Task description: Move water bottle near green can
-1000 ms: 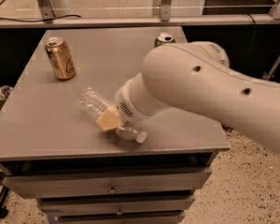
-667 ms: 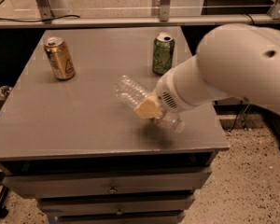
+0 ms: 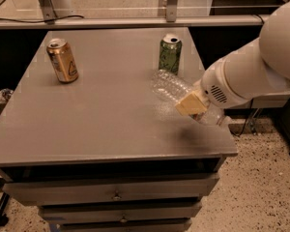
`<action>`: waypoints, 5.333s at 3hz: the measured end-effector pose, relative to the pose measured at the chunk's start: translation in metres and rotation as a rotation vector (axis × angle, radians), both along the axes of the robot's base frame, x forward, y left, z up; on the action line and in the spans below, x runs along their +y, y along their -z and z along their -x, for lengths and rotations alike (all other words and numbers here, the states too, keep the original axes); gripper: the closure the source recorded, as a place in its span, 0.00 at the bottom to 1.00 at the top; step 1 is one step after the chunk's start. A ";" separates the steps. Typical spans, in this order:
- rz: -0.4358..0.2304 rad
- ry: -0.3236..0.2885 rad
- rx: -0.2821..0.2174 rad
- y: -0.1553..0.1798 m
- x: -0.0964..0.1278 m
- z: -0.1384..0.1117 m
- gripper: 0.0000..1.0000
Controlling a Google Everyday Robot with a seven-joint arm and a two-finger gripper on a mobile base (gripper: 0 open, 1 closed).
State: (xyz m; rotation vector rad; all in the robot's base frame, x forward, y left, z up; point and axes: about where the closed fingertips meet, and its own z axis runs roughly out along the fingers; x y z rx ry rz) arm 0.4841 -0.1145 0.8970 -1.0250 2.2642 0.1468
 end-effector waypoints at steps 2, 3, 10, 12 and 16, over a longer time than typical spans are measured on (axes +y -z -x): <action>0.047 0.008 -0.032 -0.002 -0.013 -0.028 1.00; 0.087 0.012 -0.037 0.004 -0.030 -0.060 1.00; 0.160 -0.050 0.030 0.048 -0.018 -0.105 0.00; 0.143 -0.042 0.024 0.043 -0.022 -0.103 0.00; -0.180 -0.221 -0.044 -0.101 -0.098 -0.063 0.00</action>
Offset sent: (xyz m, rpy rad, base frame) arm 0.0644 -0.0324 0.0020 -0.0941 -0.0607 -0.0198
